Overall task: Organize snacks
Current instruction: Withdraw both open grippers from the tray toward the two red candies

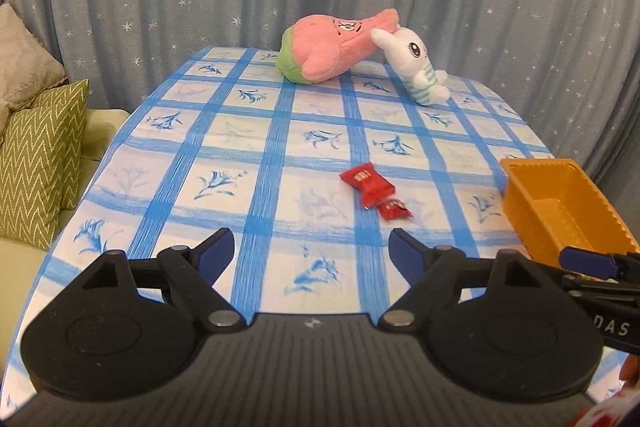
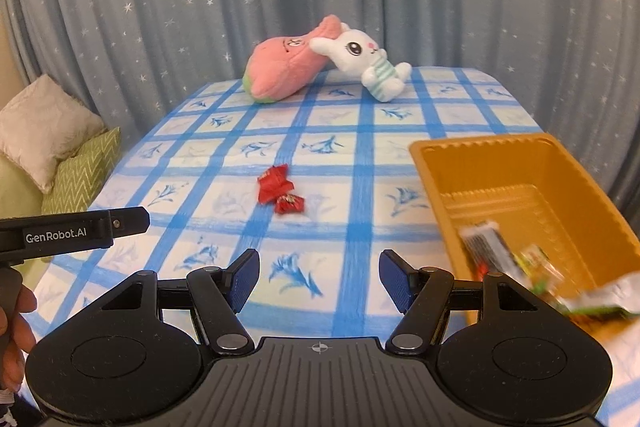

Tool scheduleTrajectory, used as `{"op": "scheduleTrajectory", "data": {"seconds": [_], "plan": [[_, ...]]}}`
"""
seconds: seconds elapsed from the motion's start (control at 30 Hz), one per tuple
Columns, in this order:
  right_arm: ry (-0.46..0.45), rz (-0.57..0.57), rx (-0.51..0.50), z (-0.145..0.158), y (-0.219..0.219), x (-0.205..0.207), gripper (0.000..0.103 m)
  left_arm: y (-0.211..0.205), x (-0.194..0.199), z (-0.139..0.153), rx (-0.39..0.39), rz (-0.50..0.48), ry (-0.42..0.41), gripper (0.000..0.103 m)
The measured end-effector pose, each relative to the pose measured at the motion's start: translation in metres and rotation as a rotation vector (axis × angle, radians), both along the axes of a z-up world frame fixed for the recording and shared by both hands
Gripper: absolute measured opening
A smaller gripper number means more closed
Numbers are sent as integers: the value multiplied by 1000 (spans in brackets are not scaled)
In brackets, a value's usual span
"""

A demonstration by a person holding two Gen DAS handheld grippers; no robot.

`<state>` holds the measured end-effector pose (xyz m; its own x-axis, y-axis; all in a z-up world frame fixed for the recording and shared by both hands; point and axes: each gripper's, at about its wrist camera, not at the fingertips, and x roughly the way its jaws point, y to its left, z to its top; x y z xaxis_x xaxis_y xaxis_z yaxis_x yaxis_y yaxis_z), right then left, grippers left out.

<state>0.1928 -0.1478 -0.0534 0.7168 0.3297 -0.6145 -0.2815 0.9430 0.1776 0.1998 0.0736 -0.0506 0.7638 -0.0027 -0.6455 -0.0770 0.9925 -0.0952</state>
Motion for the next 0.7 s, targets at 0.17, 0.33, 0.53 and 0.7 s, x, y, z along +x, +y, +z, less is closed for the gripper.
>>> {"op": "scheduleTrajectory", "data": {"seconds": [0.17,0.33,0.53,0.7], "plan": [[-19,35,-16,-16,17,28,66,11,25,-17,-3,-3,-4,83],[-27,67,-35,-37,34,55,66,23,46,-36,-4,18,8,83],[-32,93,-52,-57,48,80,66,31,64,-56,-17,34,23,83],[-32,104,-53,-70,54,95,66,29,78,-66,-3,22,41,83]]}}
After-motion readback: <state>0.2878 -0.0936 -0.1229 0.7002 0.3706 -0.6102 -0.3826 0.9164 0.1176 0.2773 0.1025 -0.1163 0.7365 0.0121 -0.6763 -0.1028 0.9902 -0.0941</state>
